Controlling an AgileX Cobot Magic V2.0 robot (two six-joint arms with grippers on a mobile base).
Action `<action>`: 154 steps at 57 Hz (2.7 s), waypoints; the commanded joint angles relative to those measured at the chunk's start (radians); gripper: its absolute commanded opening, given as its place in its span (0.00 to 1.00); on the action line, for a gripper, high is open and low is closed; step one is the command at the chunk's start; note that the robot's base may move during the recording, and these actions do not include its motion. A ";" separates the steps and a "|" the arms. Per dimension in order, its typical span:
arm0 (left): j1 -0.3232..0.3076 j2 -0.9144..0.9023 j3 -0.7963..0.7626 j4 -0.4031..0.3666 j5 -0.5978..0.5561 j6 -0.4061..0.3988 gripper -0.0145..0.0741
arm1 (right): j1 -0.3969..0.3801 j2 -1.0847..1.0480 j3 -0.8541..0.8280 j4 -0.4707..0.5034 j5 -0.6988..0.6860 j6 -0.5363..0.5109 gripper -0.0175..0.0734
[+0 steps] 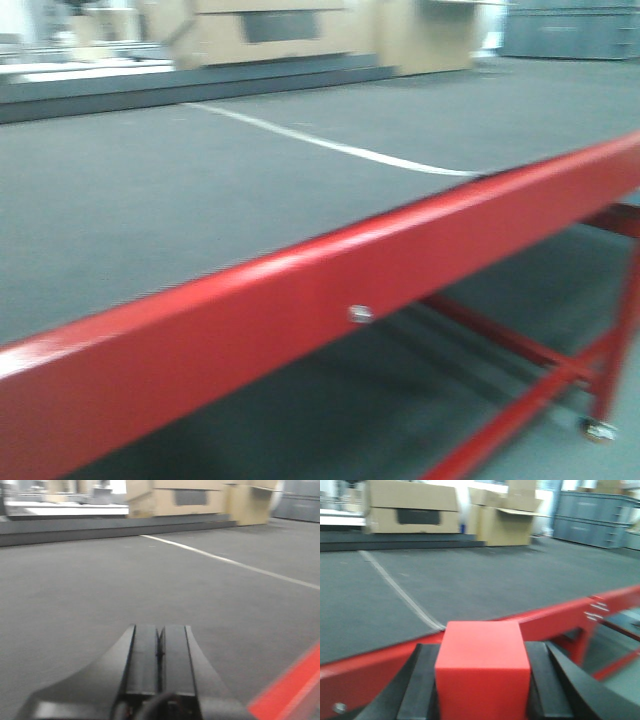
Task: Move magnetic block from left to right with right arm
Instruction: 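Drive the base away from the table carrying the cube in the right gripper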
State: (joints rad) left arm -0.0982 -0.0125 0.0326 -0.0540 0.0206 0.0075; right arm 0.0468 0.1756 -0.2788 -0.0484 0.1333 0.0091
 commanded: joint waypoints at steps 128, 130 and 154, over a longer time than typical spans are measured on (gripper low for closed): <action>-0.005 -0.012 0.008 -0.003 -0.083 -0.007 0.02 | -0.005 0.012 -0.029 -0.011 -0.083 -0.009 0.46; -0.005 -0.012 0.008 -0.003 -0.083 -0.007 0.02 | -0.005 0.012 -0.029 -0.011 -0.083 -0.009 0.46; -0.005 -0.012 0.008 -0.003 -0.083 -0.007 0.02 | -0.005 0.012 -0.029 -0.011 -0.083 -0.009 0.46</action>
State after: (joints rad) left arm -0.0982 -0.0125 0.0326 -0.0540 0.0206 0.0075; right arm 0.0468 0.1756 -0.2788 -0.0484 0.1355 0.0091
